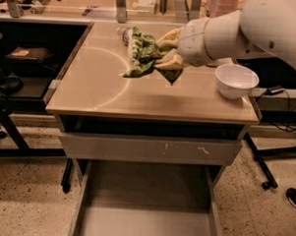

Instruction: Pick green jalapeno chip bag from middle drawer and place on counter

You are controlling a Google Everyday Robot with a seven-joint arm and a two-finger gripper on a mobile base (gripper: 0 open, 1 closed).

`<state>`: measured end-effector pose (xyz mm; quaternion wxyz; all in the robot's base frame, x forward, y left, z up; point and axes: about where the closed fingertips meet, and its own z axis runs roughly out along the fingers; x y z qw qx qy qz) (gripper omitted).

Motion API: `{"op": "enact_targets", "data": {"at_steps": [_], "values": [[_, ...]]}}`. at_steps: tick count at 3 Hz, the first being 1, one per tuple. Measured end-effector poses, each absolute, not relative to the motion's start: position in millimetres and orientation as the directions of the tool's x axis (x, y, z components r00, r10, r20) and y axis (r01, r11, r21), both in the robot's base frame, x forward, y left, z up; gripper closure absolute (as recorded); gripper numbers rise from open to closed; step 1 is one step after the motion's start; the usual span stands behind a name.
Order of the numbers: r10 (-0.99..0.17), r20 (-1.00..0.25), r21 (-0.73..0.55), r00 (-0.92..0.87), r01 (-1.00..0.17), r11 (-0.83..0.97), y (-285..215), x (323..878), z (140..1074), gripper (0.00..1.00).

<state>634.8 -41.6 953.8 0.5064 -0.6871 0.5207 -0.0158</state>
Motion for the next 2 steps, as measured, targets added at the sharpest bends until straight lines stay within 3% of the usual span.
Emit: {"op": "enact_targets", "data": {"at_steps": [2], "values": [[-0.705, -0.637, -0.561, 0.312, -0.815, 0.146, -8, 697, 904, 1.0]]}}
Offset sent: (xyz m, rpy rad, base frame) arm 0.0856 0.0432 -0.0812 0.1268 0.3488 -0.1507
